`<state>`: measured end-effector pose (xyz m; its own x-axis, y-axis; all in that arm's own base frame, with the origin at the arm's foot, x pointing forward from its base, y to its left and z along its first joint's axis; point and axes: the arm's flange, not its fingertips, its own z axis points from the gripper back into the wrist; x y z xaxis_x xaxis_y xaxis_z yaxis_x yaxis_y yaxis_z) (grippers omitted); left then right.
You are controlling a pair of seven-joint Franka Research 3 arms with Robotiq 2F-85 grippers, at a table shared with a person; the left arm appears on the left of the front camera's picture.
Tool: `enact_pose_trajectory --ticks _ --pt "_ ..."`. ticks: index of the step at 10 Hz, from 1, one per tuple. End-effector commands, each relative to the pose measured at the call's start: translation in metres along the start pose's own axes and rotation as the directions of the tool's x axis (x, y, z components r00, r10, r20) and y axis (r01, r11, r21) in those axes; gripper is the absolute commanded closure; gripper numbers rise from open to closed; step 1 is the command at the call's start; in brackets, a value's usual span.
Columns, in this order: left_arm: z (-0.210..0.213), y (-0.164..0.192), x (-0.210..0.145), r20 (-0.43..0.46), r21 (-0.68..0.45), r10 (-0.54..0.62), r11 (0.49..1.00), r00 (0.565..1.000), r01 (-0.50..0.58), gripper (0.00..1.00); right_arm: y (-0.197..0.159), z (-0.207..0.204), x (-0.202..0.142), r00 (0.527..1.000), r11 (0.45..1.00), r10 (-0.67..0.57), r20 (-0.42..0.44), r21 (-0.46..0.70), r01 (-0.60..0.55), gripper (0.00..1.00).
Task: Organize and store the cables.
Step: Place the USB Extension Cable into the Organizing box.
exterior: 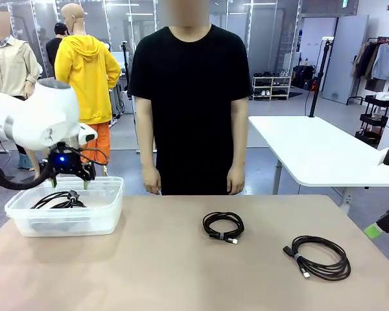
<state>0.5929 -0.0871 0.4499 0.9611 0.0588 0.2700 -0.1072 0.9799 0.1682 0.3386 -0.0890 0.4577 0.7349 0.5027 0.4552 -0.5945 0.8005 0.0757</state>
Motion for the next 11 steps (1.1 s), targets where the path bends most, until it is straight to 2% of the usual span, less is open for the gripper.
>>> enact_pose_trajectory --ticks 1,2,3,4,5,6,7,8,9,10,11 --pt "0.054 0.038 -0.019 -0.067 -0.107 -0.253 0.964 0.965 0.245 0.0 0.0 -0.001 0.001 1.0 1.0 -0.017 -0.001 0.002 0.017 0.0" --pt "0.071 0.057 -0.035 -0.016 -0.162 -0.337 0.93 0.941 0.33 0.0 0.0 -0.001 0.001 1.0 1.0 -0.017 -0.001 0.002 0.017 0.0" --pt "0.081 0.074 -0.053 0.05 -0.251 -0.422 0.872 0.905 0.421 0.0 0.0 -0.001 0.001 1.0 1.0 -0.017 -0.001 0.002 0.017 0.0" --pt "0.088 0.094 -0.079 0.122 -0.317 -0.516 0.789 0.848 0.526 0.0 0.0 -0.001 0.001 1.0 1.0 -0.017 -0.001 0.002 0.017 0.0" --pt "0.09 0.114 -0.098 0.182 -0.322 -0.56 0.742 0.808 0.587 0.0 0.0 -0.001 0.001 1.0 1.0 -0.017 -0.001 0.002 0.017 0.0" --pt "0.089 0.129 -0.111 0.258 -0.325 -0.566 0.712 0.783 0.622 0.0 0.0 -0.001 0.001 1.0 1.0 -0.017 -0.001 0.002 0.017 0.0" --pt "0.089 0.145 -0.135 0.317 -0.302 -0.55 0.714 0.772 0.632 0.0 0.0 -0.001 0.001 1.0 1.0 -0.017 -0.001 0.002 0.017 0.0" --pt "0.09 0.164 -0.172 0.388 -0.311 -0.548 0.679 0.741 0.665 0.0 0.0 -0.001 0.001 1.0 1.0 -0.017 -0.001 0.002 0.017 0.0" --pt "0.084 0.175 -0.187 0.431 -0.301 -0.536 0.672 0.726 0.676 0.0 0.0 -0.001 0.001 1.0 1.0 -0.017 -0.001 0.002 0.017 0.0" --pt "0.082 0.187 -0.201 0.463 -0.311 -0.544 0.64 0.7 0.703 0.0 0.0 -0.001 0.001 1.0 1.0 -0.017 -0.001 0.002 0.017 0.0" --pt "0.081 0.194 -0.208 0.464 -0.309 -0.553 0.631 0.692 0.712 0.0 0.0 -0.001 0.001 1.0 1.0 -0.017 -0.001 0.002 0.017 0.0"
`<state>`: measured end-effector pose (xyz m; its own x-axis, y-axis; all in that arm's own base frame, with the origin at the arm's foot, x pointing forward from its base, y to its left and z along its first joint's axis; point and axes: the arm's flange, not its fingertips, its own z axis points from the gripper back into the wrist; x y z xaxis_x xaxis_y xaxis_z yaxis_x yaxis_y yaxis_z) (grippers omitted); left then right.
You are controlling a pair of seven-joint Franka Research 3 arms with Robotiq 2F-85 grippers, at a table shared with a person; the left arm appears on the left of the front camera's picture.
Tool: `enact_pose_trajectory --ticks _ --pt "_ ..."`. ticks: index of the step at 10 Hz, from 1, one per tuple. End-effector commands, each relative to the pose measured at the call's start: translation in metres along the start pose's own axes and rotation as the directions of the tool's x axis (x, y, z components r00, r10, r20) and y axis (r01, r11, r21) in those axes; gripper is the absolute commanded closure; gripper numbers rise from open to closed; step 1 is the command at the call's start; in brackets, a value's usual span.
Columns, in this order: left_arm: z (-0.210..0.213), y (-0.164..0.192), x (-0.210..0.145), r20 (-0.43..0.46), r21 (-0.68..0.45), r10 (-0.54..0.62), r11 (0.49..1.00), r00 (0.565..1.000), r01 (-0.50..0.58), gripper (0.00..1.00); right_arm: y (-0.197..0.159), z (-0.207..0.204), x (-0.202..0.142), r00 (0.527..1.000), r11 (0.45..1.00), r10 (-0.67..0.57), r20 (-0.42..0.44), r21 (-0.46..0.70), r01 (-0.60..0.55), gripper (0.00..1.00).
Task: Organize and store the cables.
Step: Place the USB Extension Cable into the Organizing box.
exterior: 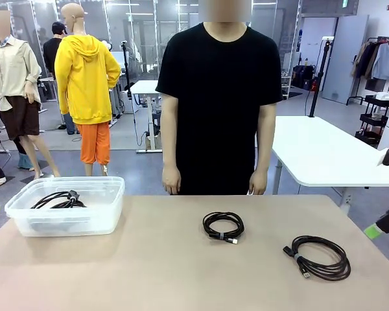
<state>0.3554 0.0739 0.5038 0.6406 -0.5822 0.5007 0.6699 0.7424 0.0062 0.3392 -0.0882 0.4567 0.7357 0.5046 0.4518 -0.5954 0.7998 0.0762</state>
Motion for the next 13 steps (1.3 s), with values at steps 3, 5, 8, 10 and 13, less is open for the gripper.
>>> enact_pose_trajectory --ticks 3,5,8,10,13 --pt "0.021 0.003 -0.016 0.016 -0.069 -0.039 0.997 0.999 0.04 0.0 0.0 0.001 0.0 1.0 1.0 -0.018 0.003 0.001 0.018 0.0" --pt "0.01 -0.003 -0.016 0.031 -0.022 -0.012 1.0 0.999 0.012 0.0 0.0 0.001 0.0 1.0 1.0 -0.018 0.003 0.001 0.018 0.0" --pt "0.013 -0.003 -0.017 0.028 -0.038 -0.015 0.999 1.0 0.016 0.0 0.0 0.001 0.0 1.0 1.0 -0.018 0.003 0.001 0.018 0.0" --pt "0.034 0.026 -0.047 0.059 0.008 -0.173 0.985 0.983 0.173 0.0 0.0 0.001 0.0 1.0 1.0 -0.018 0.003 0.001 0.018 0.0" --pt "0.042 0.043 -0.069 0.116 -0.061 -0.206 0.975 0.972 0.214 0.0 0.0 0.001 0.0 1.0 1.0 -0.018 0.003 0.001 0.018 0.0"
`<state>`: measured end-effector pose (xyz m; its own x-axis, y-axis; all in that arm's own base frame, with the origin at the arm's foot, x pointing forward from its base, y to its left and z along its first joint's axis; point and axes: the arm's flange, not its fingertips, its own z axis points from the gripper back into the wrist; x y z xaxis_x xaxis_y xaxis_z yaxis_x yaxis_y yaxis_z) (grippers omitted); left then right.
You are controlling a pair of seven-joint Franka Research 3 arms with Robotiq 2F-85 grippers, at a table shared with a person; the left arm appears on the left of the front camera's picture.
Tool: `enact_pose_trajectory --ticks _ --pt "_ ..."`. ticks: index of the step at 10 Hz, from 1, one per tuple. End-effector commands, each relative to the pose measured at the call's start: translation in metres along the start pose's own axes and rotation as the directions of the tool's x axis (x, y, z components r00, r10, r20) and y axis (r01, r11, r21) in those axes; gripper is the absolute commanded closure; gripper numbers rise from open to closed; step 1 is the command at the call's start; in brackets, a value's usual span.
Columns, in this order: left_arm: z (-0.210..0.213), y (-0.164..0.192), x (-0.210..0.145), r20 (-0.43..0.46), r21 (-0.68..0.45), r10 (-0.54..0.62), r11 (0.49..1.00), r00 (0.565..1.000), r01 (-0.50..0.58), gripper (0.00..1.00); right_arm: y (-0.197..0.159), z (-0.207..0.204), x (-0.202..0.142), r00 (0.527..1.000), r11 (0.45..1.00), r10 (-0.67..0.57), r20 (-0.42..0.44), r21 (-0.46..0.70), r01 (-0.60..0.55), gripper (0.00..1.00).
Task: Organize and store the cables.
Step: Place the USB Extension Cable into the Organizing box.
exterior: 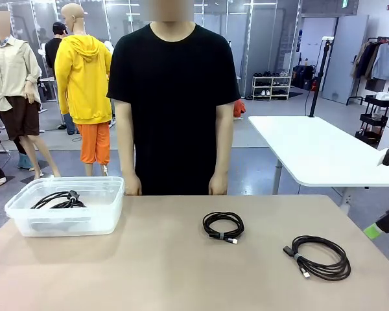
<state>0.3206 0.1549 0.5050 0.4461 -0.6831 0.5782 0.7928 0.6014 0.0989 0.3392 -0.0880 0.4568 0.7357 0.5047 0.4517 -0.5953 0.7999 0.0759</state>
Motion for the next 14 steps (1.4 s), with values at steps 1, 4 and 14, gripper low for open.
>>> enact_pose_trajectory --ticks 1,4,14 --pt "0.003 0.011 -0.007 0.018 -0.097 -0.021 0.995 1.0 0.023 0.0 0.0 0.001 0.0 1.0 1.0 -0.018 0.003 0.002 0.018 0.0" --pt "0.0 0.0 0.0 0.0 0.0 0.0 1.0 1.0 0.0 0.0 0.0 0.001 0.0 1.0 1.0 -0.018 0.003 0.002 0.018 0.0" --pt "0.003 -0.001 0.0 -0.009 -0.008 -0.001 1.0 1.0 0.001 0.0 0.0 0.001 0.0 1.0 1.0 -0.018 0.003 0.002 0.018 0.0"
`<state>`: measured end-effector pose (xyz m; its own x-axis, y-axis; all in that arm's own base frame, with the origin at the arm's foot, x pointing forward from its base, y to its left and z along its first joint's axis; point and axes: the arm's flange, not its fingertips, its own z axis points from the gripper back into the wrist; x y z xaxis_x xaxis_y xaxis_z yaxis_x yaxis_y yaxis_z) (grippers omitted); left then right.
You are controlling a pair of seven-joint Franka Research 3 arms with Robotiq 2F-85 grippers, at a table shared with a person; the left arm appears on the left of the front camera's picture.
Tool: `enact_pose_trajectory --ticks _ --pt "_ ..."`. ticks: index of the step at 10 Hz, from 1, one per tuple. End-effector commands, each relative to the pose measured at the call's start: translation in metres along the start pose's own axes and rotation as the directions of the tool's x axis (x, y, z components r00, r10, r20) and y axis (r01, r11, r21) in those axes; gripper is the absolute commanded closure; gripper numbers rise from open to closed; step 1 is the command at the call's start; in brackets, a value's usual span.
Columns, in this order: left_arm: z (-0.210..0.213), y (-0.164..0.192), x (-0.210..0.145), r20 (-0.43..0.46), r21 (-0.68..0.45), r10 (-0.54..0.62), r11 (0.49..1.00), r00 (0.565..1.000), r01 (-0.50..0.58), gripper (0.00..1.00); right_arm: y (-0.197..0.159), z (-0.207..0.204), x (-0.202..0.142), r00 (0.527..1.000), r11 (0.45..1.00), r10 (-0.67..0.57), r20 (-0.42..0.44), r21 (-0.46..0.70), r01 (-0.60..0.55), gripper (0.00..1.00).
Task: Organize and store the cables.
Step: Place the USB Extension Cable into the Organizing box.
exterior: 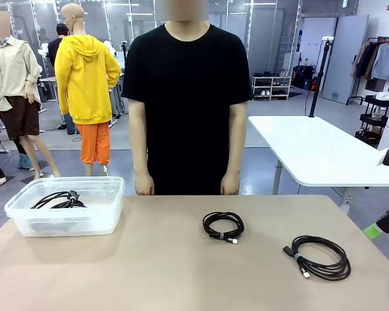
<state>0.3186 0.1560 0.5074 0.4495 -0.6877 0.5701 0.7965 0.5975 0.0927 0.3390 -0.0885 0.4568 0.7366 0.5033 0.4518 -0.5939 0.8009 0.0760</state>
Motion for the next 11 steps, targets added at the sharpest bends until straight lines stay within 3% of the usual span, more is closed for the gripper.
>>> enact_pose_trajectory --ticks 1,4,6,7,9,11 --pt "0.002 -0.004 0.011 -0.017 -0.006 -0.082 0.997 0.997 0.082 0.0 0.0 0.0 0.001 1.0 1.0 -0.016 0.002 0.002 0.016 0.0" --pt "0.003 -0.014 0.044 -0.088 -0.035 -0.174 0.985 0.981 0.171 0.0 0.0 0.0 0.001 1.0 1.0 -0.016 0.002 0.002 0.016 0.0" --pt "0.004 -0.018 0.046 -0.115 -0.059 -0.182 0.982 0.976 0.177 0.0 0.0 0.0 0.0 1.0 1.0 0.0 0.0 0.0 0.0 0.0" --pt "-0.004 -0.016 0.046 -0.071 -0.021 -0.158 0.987 0.985 0.157 0.0 0.017 0.01 0.021 0.995 0.994 0.101 -0.024 -0.032 -0.101 0.0" --pt "-0.004 -0.016 0.046 -0.071 -0.021 -0.158 0.987 0.985 0.157 0.0 0.051 0.025 0.08 0.957 0.953 0.288 -0.014 -0.091 -0.288 0.0" --pt "-0.004 -0.016 0.046 -0.071 -0.021 -0.158 0.987 0.985 0.157 0.0 0.09 -0.002 0.159 0.846 0.839 0.516 -0.135 -0.119 -0.53 0.0"
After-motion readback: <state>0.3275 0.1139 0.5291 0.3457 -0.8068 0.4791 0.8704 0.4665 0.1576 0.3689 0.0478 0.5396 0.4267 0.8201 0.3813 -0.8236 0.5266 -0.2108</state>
